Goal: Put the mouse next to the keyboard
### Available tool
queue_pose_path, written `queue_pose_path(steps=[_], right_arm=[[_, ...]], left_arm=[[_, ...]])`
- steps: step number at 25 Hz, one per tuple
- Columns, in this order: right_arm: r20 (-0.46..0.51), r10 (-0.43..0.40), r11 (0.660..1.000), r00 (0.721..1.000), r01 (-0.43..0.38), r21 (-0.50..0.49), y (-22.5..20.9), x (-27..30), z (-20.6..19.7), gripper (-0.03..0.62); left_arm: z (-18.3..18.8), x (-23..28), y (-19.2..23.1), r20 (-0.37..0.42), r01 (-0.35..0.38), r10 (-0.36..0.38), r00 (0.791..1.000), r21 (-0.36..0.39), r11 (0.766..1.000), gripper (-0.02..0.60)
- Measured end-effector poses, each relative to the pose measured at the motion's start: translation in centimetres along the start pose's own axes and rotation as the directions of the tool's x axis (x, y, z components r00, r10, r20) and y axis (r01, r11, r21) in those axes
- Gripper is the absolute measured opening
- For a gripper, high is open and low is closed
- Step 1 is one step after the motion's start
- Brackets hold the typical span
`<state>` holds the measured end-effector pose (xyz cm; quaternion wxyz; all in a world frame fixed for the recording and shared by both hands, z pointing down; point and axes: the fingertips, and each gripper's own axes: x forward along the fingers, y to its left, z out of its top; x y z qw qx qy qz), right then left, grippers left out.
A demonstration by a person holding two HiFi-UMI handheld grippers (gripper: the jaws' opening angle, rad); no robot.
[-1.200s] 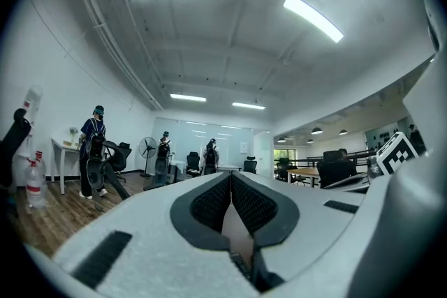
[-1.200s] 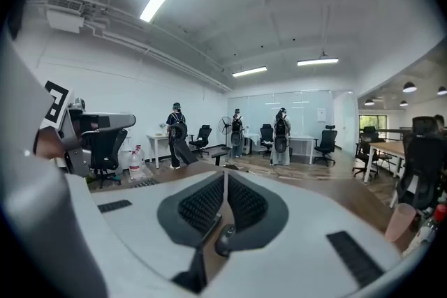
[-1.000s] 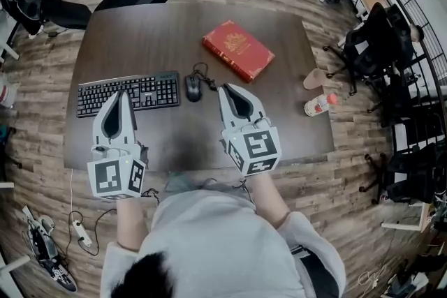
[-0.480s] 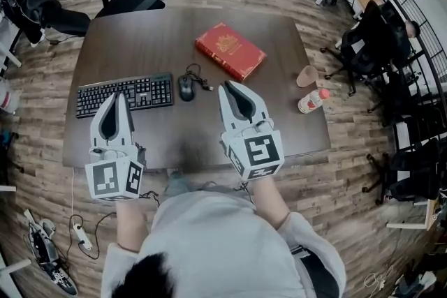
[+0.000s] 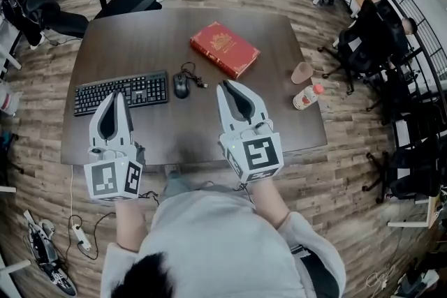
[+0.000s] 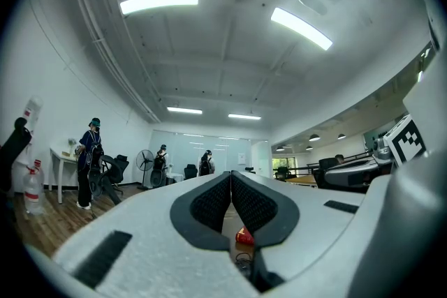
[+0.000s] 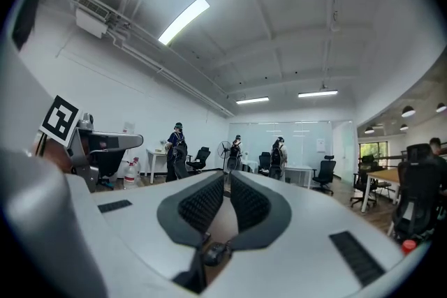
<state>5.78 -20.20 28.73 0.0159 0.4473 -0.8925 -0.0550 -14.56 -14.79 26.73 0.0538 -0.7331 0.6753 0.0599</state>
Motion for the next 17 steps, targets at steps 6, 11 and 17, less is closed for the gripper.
queue_pose_path(steps=[6, 11, 17], right_arm=[[0.009, 0.004, 1.000, 1.000, -0.004, 0.003, -0.1, -0.7, 0.2, 0.021], [0.014, 0.003, 1.000, 1.000, -0.003, 0.008, -0.3, -1.1, 0.3, 0.021], [0.014, -0.001, 1.000, 1.000, 0.001, 0.010, -0.5, -1.6, 0.2, 0.021]], left_arm=[[0.4, -0.4, -0.6, 0.008, -0.002, 0.002, 1.000, -0.002, 1.000, 0.009], [0.6, -0.4, -1.1, 0.009, 0.001, -0.001, 1.000, -0.002, 1.000, 0.009], [0.6, -0.6, -1.6, 0.012, 0.004, -0.004, 1.000, -0.002, 1.000, 0.011]])
